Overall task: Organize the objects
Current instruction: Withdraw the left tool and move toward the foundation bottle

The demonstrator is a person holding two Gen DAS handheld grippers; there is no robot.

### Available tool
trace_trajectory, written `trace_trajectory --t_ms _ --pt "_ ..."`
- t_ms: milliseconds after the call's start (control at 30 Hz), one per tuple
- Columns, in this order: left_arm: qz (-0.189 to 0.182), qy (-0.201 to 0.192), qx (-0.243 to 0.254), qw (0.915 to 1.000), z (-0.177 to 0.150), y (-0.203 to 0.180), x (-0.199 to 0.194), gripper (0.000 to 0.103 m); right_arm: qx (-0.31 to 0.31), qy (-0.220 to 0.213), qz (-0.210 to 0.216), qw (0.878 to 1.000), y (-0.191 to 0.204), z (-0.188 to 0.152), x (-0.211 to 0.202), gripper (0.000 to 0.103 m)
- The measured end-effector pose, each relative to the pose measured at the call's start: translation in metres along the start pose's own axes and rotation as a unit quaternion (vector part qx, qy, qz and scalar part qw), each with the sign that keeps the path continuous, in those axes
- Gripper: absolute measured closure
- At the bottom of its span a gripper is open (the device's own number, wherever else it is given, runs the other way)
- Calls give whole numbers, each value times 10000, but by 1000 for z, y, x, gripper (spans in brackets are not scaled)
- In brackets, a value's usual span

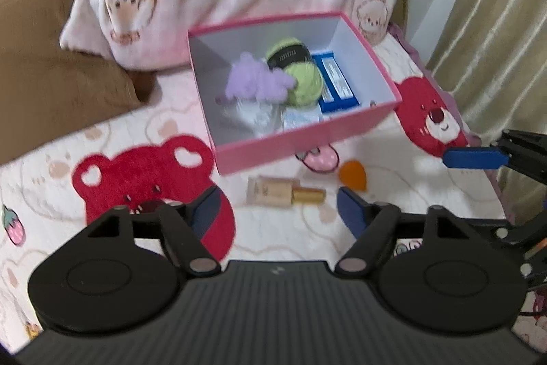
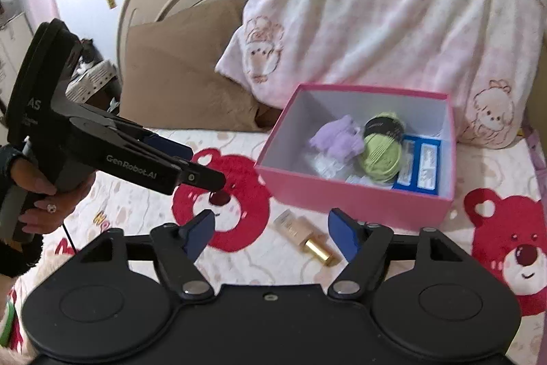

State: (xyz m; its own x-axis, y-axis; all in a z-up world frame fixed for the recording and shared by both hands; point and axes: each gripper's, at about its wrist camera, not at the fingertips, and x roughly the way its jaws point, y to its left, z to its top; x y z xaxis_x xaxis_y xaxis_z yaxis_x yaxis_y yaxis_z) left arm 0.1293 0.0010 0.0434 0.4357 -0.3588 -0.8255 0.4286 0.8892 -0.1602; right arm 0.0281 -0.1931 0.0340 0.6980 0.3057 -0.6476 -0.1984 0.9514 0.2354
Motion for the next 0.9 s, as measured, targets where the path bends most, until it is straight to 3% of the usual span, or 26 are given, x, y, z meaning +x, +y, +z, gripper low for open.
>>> trace_trajectory --t_ms 267,433,533,733,900 --pt "-255 218 -467 9983 -38 16 53 24 -522 -120 48 9986 8 -34 42 18" --pt "-103 80 -760 9970 -52 25 83 23 -926 -189 -112 9955 5 -47 76 18" --pt "-34 -43 -1063 9943 -58 34 97 24 -1211 -103 -330 9920 3 -53 98 18" --pt "-225 -300 -1477 9883 -64 39 128 26 -1267 181 -366 9911 -13 -57 139 20" --pt "-404 -294 -1781 9827 -70 44 151 29 -1512 471 -336 9868 -17 -61 171 24"
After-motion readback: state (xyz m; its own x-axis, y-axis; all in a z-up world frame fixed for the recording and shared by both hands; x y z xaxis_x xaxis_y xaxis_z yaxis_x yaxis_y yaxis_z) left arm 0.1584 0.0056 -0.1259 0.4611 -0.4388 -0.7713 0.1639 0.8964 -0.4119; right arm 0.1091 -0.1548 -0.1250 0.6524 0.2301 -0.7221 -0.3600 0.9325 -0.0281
